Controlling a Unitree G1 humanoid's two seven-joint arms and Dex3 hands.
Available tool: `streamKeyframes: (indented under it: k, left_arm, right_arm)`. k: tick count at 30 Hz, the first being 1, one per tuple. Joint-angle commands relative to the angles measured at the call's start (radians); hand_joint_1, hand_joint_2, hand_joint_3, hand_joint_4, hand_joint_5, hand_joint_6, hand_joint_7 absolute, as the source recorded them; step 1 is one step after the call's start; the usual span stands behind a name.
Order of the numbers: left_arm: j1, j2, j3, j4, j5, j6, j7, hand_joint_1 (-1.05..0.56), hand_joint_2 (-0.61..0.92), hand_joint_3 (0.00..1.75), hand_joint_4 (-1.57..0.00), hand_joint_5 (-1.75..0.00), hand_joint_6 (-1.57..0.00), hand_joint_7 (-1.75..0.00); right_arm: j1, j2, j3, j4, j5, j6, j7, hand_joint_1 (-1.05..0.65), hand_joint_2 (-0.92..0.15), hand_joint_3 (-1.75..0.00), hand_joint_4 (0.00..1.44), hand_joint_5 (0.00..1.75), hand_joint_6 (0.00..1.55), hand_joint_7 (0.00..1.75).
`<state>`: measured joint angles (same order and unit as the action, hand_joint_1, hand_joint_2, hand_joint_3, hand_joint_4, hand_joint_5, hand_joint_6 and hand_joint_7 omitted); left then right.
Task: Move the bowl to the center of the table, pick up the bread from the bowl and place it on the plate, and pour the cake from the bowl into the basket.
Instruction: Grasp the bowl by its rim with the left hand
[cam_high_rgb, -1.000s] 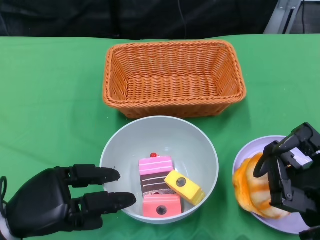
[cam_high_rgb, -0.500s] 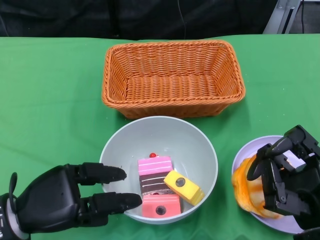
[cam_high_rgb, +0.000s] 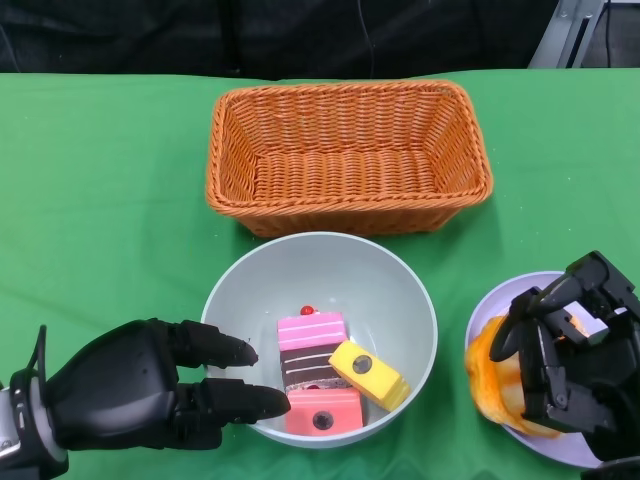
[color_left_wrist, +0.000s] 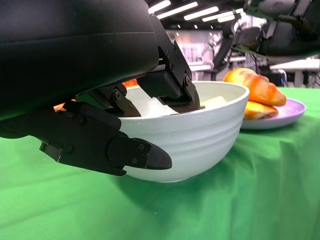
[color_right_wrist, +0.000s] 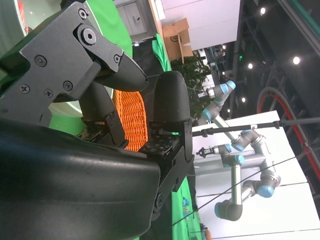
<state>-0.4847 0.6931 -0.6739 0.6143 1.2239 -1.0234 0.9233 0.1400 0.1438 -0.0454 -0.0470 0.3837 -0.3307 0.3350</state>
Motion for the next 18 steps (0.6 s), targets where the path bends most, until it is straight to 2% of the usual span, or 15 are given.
streamKeyframes:
  k: [1,4,12,18]
  left_arm:
    - [-0.024,0.015,-0.011,0.01,-0.016,-0.016,-0.054,-0.37,0.92,0.18,-0.83,-0.07,-0.72,-0.03]
    - [-0.036,0.01,-0.011,0.016,-0.033,-0.028,-0.091,-0.39,0.92,0.2,-0.85,-0.07,-0.74,-0.03]
    - [-0.041,-0.007,-0.008,0.023,-0.05,-0.038,-0.121,-0.39,0.92,0.22,-0.89,-0.08,-0.79,-0.04]
    - [-0.061,-0.02,-0.009,0.048,-0.042,-0.01,-0.121,-0.35,0.92,0.23,-0.93,-0.11,-0.84,-0.06]
  right_arm:
    - [0.009,0.007,0.003,0.011,-0.007,-0.029,-0.005,-0.16,-0.38,-1.33,0.76,1.74,0.64,1.49]
    - [0.015,0.013,0.011,0.007,-0.006,-0.025,-0.008,-0.19,-0.39,-1.28,0.75,1.74,0.64,1.48]
    - [0.027,0.01,0.027,-0.004,-0.026,-0.026,-0.02,-0.17,-0.37,-1.35,0.75,1.74,0.63,1.5]
    - [0.025,0.019,0.028,0.01,-0.034,-0.05,-0.025,-0.16,-0.38,-1.33,0.77,1.71,0.64,1.47]
